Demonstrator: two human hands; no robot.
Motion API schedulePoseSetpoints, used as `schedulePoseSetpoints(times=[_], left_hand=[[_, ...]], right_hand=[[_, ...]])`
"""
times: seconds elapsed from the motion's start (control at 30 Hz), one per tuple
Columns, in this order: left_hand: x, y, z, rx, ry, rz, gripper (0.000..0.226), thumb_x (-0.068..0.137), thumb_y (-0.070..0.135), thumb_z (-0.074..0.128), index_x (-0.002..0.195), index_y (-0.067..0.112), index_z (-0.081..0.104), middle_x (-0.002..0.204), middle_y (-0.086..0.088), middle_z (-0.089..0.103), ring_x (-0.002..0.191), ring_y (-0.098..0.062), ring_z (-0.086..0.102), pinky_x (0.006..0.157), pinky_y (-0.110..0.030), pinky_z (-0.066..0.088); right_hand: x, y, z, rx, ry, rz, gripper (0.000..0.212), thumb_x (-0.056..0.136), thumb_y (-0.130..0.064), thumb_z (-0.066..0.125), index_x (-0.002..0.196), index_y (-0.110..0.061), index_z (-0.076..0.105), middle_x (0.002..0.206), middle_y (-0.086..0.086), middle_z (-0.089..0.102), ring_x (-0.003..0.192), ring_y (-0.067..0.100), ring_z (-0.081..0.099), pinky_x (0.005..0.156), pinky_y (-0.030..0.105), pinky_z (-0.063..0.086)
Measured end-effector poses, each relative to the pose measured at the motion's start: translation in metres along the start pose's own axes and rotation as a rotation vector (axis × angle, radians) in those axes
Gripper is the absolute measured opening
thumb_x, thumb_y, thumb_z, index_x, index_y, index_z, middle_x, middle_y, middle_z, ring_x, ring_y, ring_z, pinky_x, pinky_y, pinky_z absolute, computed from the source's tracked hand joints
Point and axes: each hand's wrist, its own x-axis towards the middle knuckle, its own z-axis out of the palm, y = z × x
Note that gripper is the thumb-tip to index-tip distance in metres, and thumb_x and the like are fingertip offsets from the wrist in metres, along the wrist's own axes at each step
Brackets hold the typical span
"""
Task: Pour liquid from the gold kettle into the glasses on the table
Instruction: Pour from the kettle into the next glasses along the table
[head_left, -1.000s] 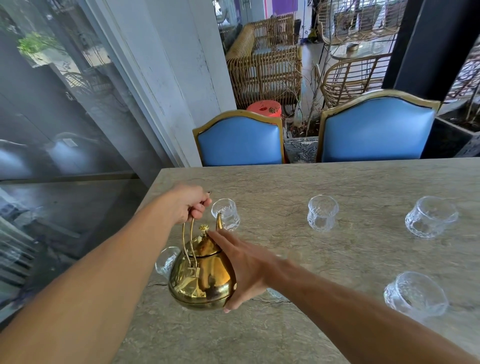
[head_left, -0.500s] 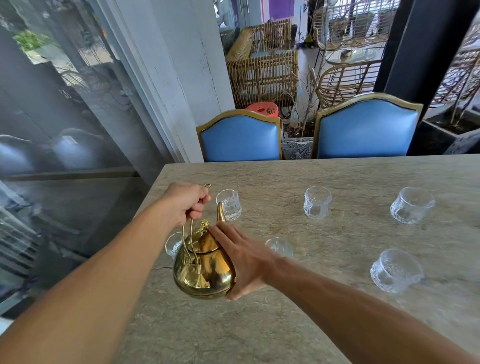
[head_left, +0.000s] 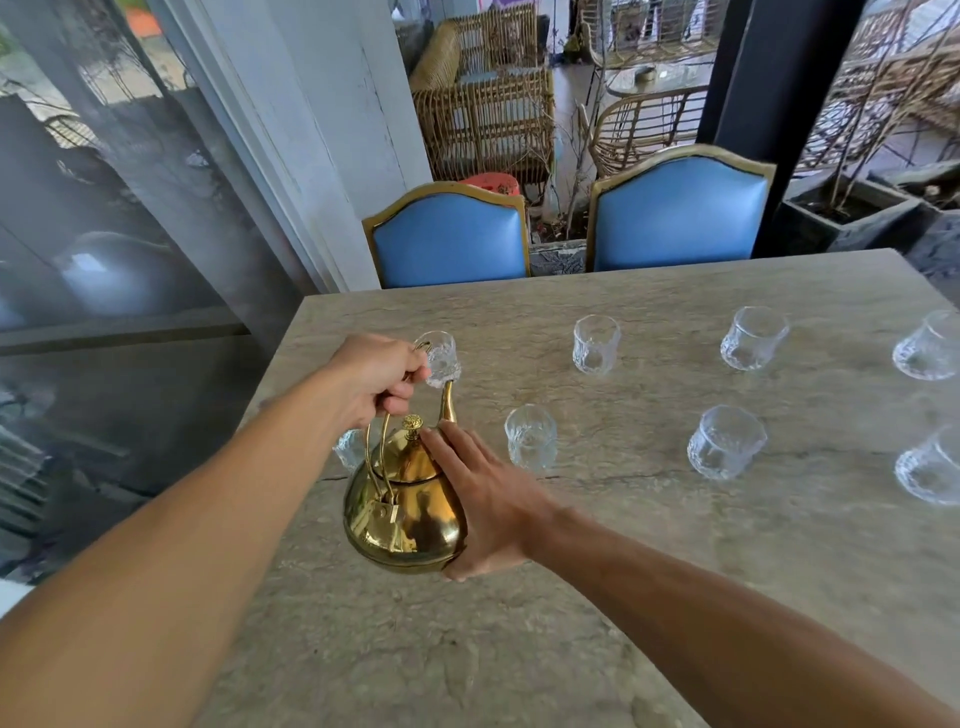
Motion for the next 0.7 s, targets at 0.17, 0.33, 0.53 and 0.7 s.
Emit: schedulePoseSetpoints(times=[0.17,0.33,0.53,0.7], left_hand=[[-0.005,-0.003,0.017,0.065,-0.062,-0.011,0.015,0.098,0.006,0.053,0.112,0.002,0.059,0.069,-0.006,0.059,0.033,-0.005,0.035,0.032,-0.017,0.027],[-0.003,-0.001,0.037,0.163,-0.117,-0.029,0.021,0.098,0.006,0.053,0.118,0.0,0.056,0.071,-0.006,0.06,0.033,-0.005,0.034,0.03,-0.018,0.027],[0.004,0.003,0.064,0.25,-0.159,-0.041,0.031,0.098,0.004,0.053,0.128,-0.001,0.047,0.075,-0.008,0.061,0.03,-0.004,0.035,0.029,-0.017,0.027],[0.01,0.005,0.079,0.282,-0.156,-0.059,0.014,0.097,0.003,0.054,0.11,-0.001,0.054,0.074,-0.01,0.064,0.032,-0.006,0.034,0.029,-0.017,0.026]], right_hand=[[-0.023,-0.004,0.005,0.038,0.016,0.041,0.153,0.051,-0.059,0.092,0.154,-0.033,-0.017,0.164,0.003,0.003,0.149,0.027,0.008,0.11,0.052,0.04],[-0.042,-0.002,0.008,0.102,0.061,0.084,0.153,0.049,-0.058,0.092,0.155,-0.032,-0.014,0.162,0.001,0.009,0.147,0.027,0.017,0.111,0.045,0.04],[-0.057,0.006,0.008,0.165,0.086,0.118,0.151,0.049,-0.059,0.093,0.153,-0.037,-0.016,0.16,0.0,0.012,0.145,0.028,0.023,0.111,0.042,0.036],[-0.062,0.014,0.007,0.188,0.065,0.152,0.153,0.048,-0.062,0.093,0.153,-0.037,-0.015,0.16,0.001,0.014,0.142,0.029,0.028,0.112,0.047,0.038]])
